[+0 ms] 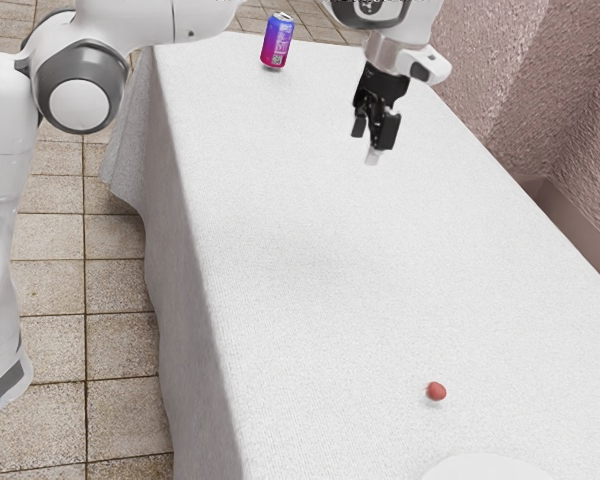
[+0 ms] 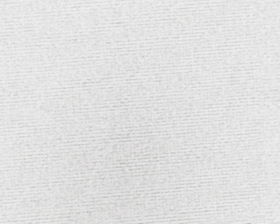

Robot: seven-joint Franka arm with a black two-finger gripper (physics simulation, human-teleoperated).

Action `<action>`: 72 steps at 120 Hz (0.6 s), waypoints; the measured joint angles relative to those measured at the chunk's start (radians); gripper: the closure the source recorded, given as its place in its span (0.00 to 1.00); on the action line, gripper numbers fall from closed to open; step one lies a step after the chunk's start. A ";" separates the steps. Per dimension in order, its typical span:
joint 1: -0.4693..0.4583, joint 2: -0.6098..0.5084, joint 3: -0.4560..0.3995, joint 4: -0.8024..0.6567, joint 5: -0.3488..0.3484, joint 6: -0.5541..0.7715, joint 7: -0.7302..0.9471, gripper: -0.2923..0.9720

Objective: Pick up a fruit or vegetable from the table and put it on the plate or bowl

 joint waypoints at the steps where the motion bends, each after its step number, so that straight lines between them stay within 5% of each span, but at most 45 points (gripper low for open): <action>1: -0.001 0.000 -0.002 0.000 -0.001 0.000 0.000 0.23; 37: -0.008 0.003 -0.070 0.007 0.002 -0.009 0.084 0.23; 57: -0.024 -0.006 -0.231 -0.087 0.099 0.154 0.302 0.23; 72: -0.025 0.040 -0.289 -0.142 0.093 0.314 0.464 0.23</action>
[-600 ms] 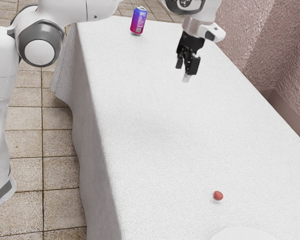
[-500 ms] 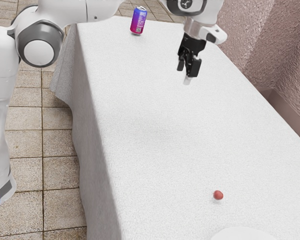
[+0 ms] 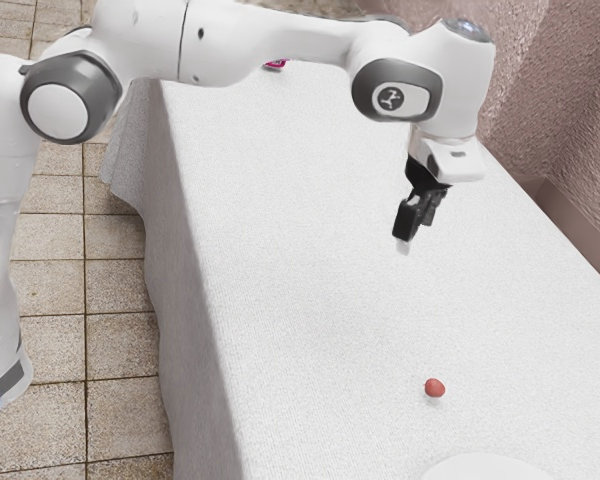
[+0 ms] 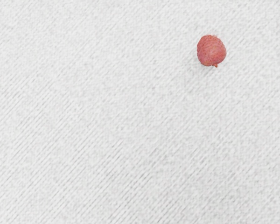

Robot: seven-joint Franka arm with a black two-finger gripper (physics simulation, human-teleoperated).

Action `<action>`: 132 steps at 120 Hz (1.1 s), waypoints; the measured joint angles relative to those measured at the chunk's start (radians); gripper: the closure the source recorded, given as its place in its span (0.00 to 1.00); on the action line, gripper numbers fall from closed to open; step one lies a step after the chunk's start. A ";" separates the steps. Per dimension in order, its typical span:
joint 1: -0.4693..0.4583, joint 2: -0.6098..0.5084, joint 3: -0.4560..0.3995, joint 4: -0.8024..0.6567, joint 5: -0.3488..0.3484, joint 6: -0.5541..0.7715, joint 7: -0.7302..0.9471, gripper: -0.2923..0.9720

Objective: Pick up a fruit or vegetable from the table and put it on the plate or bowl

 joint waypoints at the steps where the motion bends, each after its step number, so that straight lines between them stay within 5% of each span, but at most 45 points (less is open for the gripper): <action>1: -0.001 0.006 -0.003 -0.001 -0.003 0.009 0.010 0.23; 44: -0.124 0.213 -0.013 0.001 -0.065 0.247 0.298 0.23; 74: -0.168 0.253 -0.012 0.013 0.014 0.252 0.363 0.23; 132: -0.169 0.310 -0.012 -0.003 0.025 0.258 0.429 0.23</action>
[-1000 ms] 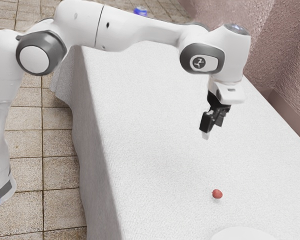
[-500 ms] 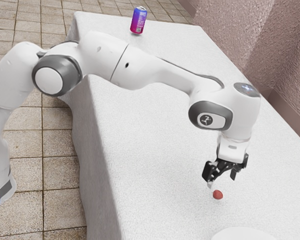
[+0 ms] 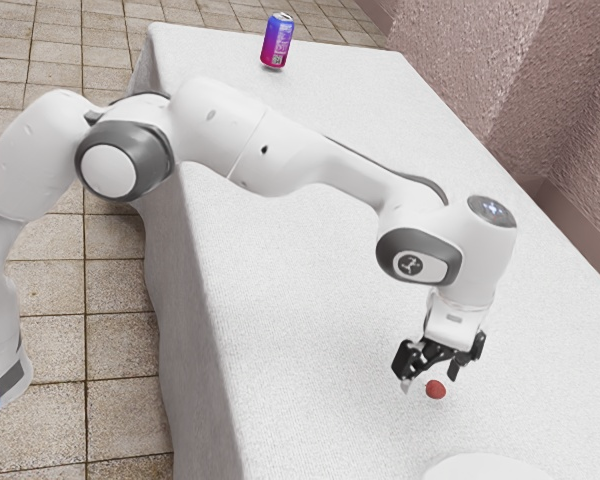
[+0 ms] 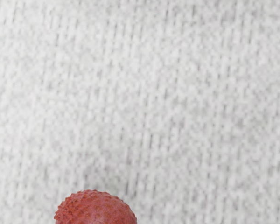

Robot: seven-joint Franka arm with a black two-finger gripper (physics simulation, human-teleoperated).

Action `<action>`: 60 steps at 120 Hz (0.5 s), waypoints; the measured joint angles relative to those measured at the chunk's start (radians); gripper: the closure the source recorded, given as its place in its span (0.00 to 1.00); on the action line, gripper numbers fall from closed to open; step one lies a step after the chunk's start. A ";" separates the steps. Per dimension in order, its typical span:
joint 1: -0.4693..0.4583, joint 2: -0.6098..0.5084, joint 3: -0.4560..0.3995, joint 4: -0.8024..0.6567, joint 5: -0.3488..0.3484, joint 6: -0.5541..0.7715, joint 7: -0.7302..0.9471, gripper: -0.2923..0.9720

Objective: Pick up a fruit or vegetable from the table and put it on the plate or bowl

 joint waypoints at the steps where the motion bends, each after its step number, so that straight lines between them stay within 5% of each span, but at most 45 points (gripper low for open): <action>1: 0.000 0.001 0.000 0.000 0.000 0.001 0.001 0.23; 60: -0.002 0.019 0.001 0.007 0.005 0.066 0.032 0.27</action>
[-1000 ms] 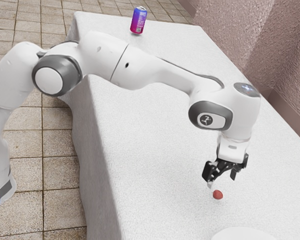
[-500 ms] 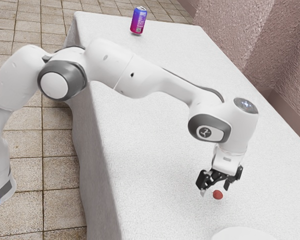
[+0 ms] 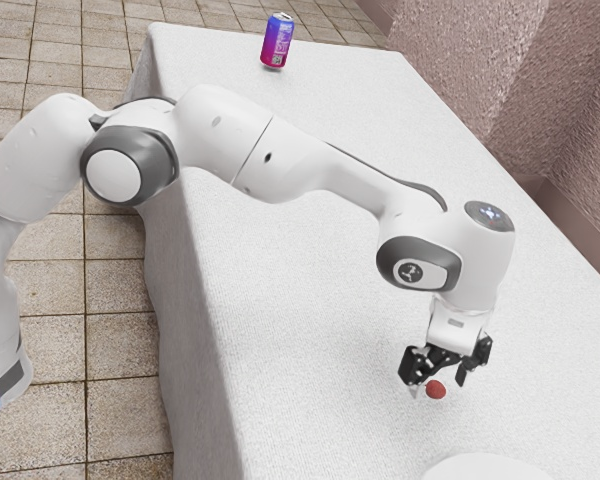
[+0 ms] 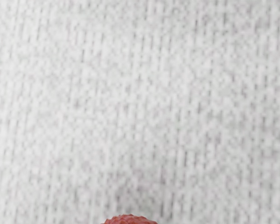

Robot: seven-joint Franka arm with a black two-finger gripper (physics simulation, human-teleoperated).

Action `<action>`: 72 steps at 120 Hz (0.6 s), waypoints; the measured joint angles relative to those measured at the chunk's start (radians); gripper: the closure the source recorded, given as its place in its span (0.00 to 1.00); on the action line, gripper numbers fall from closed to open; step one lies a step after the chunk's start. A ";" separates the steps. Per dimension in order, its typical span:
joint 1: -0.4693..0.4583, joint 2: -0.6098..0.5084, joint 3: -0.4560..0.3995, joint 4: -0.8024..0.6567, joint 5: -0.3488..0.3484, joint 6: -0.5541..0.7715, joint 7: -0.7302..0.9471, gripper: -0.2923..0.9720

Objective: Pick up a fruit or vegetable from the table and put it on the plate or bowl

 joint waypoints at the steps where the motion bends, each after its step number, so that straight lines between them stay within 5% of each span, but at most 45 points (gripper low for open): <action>1: 0.000 0.000 0.000 0.000 0.000 0.000 0.000 0.28; 72: -0.007 0.007 0.021 -0.005 0.004 0.012 -0.007 0.64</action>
